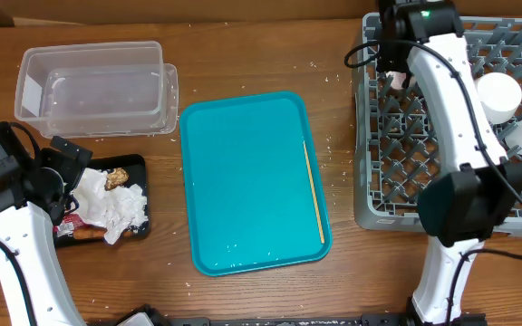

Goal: Sort waste into correct bins and load items into the dishwasher
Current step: 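Stand the white plate upright in the rack and release it, then move the right gripper to the wooden chopstick on the teal tray and grasp it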

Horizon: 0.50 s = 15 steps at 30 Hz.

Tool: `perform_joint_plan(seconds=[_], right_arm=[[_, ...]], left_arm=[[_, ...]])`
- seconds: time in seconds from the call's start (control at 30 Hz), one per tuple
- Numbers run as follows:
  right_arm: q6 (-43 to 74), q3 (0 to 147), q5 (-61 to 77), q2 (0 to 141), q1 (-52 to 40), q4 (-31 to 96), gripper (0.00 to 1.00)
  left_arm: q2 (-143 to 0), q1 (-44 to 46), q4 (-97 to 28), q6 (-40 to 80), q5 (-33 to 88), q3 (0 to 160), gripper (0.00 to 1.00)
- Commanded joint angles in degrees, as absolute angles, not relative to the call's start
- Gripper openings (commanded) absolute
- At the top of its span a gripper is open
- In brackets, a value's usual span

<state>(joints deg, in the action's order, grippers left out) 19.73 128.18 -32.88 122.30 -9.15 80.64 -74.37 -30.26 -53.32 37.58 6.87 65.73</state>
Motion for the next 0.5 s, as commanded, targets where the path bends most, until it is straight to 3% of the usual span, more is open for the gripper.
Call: perform_joint_plan(seconds=[0.0,0.23,0.47], right_arm=[[20.3,131.2,-16.8,114.5,-9.4,82.3,1.0],[11.1,131.1,17.5,112.7,-9.4,88.6,1.0],[8.3,125.7,19.1,112.8,-14.9,96.4,1.0]], left_arm=[[-74.4,-30.3,-53.4,38.2,6.9,66.7,1.0],[-74.4,-30.3,-53.3,38.2,6.9,66.7,1.0],[-74.4,-30.3,-53.3,38.2,6.9,66.7,1.0]])
